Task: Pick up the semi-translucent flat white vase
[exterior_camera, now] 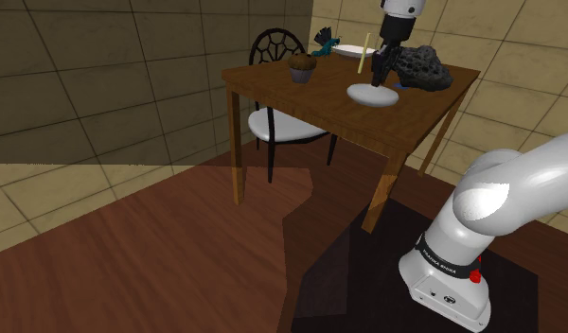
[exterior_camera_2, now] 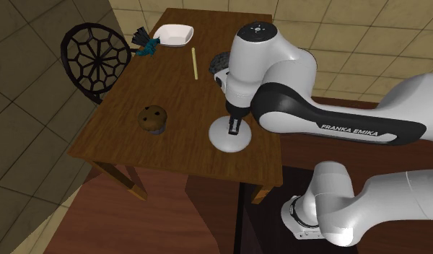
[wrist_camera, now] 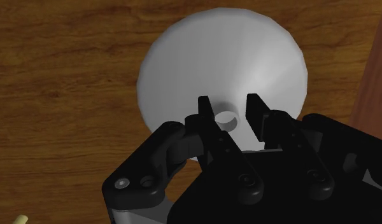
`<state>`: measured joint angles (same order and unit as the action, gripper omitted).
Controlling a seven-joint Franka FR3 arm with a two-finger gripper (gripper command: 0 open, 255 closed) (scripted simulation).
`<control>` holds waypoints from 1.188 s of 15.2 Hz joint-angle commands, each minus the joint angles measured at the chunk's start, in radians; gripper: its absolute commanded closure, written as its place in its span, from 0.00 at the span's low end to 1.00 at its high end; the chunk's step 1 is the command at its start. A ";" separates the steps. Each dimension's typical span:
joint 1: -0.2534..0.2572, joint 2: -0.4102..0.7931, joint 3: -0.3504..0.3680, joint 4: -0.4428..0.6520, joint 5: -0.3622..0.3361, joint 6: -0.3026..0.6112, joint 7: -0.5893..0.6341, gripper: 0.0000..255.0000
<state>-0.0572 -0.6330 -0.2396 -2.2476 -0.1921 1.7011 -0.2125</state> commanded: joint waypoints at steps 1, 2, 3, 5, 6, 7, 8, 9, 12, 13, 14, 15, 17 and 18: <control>0.000 0.001 0.000 -0.001 0.000 0.000 0.000 1.00; 0.000 0.001 0.000 -0.001 0.000 0.000 0.000 1.00; 0.000 0.001 0.000 0.000 0.000 0.000 0.000 1.00; 0.001 0.002 0.001 0.013 0.001 -0.012 -0.001 1.00; 0.001 0.005 0.002 0.029 0.003 -0.025 -0.002 1.00; 0.002 0.008 0.004 0.044 0.004 -0.038 -0.003 1.00; 0.003 0.011 0.005 0.060 0.005 -0.050 -0.005 1.00; 0.003 0.014 0.006 0.076 0.007 -0.063 -0.006 1.00; 0.006 0.026 0.009 0.125 0.011 -0.100 -0.009 1.00; 0.006 0.030 0.010 0.142 0.012 -0.113 -0.011 1.00; 0.007 0.034 0.011 0.159 0.013 -0.126 -0.012 1.00; 0.008 0.039 0.012 0.176 0.015 -0.138 -0.013 1.00; 0.009 0.048 0.013 0.211 0.017 -0.163 -0.016 1.00; 0.010 0.054 0.014 0.228 0.018 -0.176 -0.017 1.00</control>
<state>-0.0481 -0.5844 -0.2264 -2.0376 -0.1750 1.5386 -0.2284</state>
